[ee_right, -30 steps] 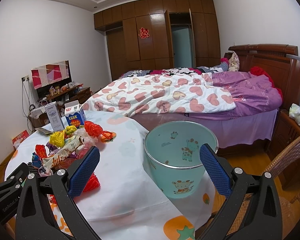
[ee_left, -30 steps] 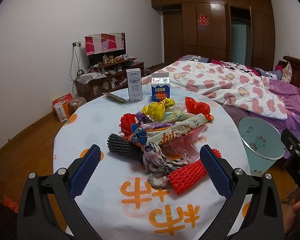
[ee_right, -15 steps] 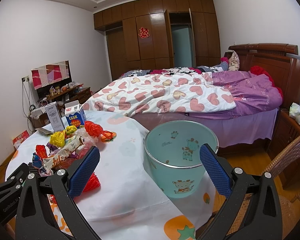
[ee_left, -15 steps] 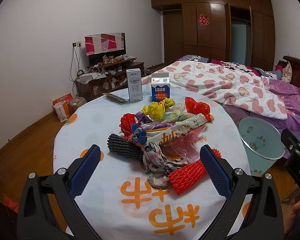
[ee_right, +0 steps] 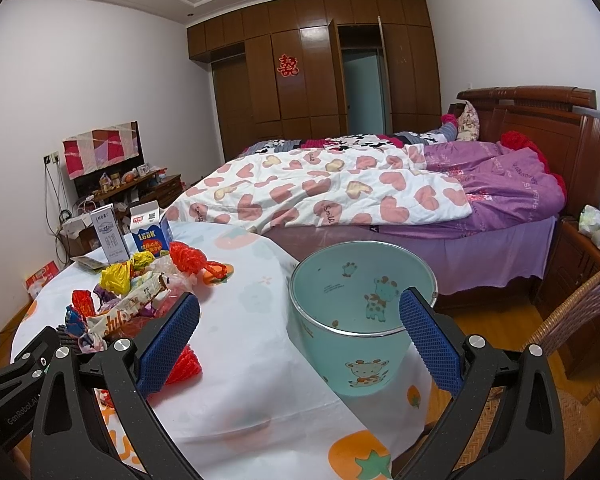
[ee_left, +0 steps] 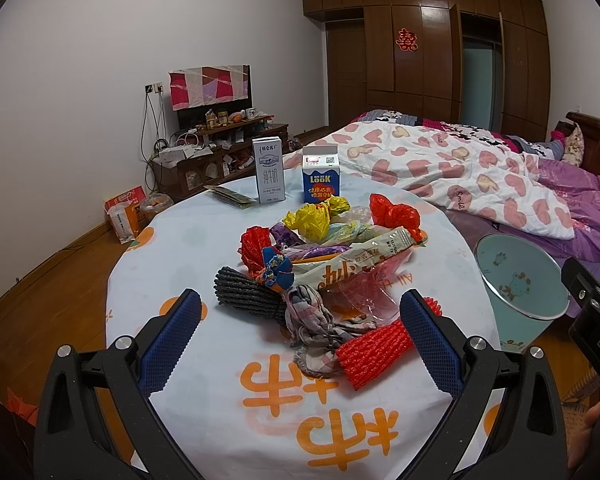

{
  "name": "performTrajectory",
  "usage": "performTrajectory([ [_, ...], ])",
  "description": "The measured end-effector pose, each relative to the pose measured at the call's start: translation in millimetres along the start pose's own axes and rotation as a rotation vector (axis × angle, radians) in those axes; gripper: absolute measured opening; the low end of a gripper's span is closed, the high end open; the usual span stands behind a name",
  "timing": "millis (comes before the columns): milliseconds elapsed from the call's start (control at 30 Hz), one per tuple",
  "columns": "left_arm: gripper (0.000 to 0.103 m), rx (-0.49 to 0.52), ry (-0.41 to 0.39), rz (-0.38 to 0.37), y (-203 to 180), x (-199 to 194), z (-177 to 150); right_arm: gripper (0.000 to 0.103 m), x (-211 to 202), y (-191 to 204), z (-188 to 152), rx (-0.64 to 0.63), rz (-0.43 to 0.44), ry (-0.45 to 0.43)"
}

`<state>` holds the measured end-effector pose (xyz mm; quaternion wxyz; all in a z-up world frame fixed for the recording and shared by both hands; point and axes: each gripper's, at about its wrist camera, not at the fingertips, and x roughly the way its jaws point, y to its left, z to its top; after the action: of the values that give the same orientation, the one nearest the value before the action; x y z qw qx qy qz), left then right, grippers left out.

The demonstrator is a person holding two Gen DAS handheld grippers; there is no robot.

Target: Collect trash

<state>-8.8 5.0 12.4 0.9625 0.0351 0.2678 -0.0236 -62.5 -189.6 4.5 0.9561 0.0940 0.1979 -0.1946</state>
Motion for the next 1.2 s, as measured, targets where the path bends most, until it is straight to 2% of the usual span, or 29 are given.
performTrajectory([
  [733, 0.097, 0.000, 0.008, -0.004, -1, 6, -5, 0.098, 4, 2, -3, 0.029, 0.010, 0.024],
  [1033, 0.097, -0.011, 0.084, 0.005, 11, 31, -11, 0.098, 12, 4, -8, 0.012, 0.019, 0.037],
  [1200, 0.097, -0.005, 0.106, 0.016, 28, 46, -17, 0.098, 24, 10, -14, -0.009, 0.083, 0.092],
])
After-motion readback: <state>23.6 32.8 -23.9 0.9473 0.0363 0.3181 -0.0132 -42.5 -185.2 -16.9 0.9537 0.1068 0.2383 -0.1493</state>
